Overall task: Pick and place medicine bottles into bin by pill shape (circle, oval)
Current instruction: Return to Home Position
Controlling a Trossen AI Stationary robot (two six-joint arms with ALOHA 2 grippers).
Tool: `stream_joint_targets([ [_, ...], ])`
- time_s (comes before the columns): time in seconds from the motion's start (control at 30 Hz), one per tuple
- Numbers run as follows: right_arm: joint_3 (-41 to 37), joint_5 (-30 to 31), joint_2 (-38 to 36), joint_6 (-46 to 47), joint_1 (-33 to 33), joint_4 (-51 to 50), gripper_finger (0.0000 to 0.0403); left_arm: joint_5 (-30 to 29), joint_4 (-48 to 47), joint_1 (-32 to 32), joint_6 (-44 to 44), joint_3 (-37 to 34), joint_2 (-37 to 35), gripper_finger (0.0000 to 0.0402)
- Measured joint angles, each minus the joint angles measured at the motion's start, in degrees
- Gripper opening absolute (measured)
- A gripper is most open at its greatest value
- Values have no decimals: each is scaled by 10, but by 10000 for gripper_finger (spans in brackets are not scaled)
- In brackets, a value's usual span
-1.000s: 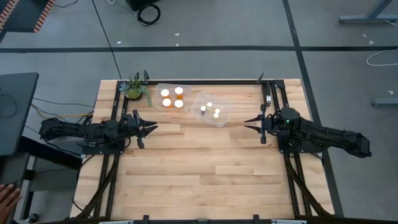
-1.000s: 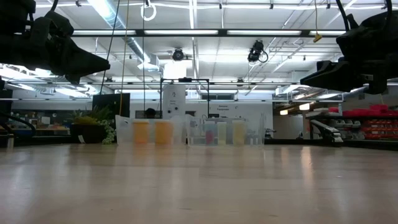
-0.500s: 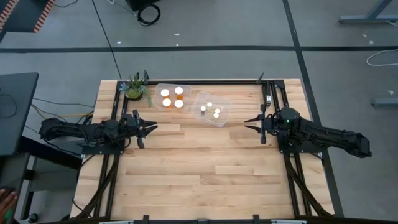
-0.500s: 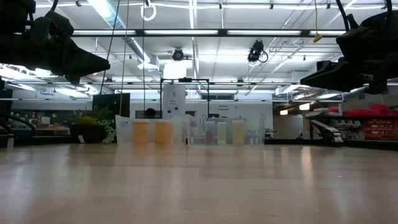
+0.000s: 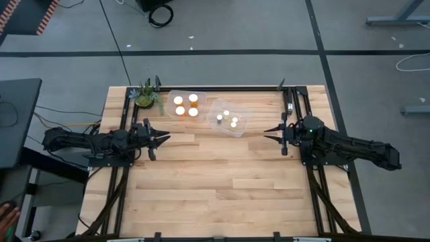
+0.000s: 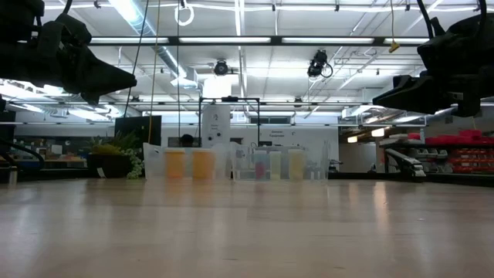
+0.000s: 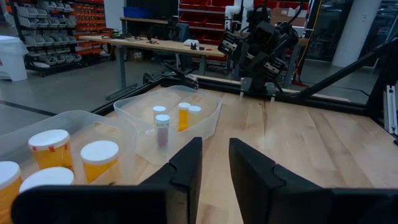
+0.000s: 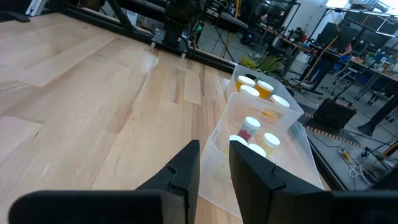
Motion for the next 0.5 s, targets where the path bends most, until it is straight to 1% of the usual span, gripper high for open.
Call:
stream_joint_targets([
  [0.2,0,0,0,0,0,0,93,0,0,0,0,0,0,82],
  [0.5,0,0,0,0,0,0,93,0,0,0,0,0,0,91],
])
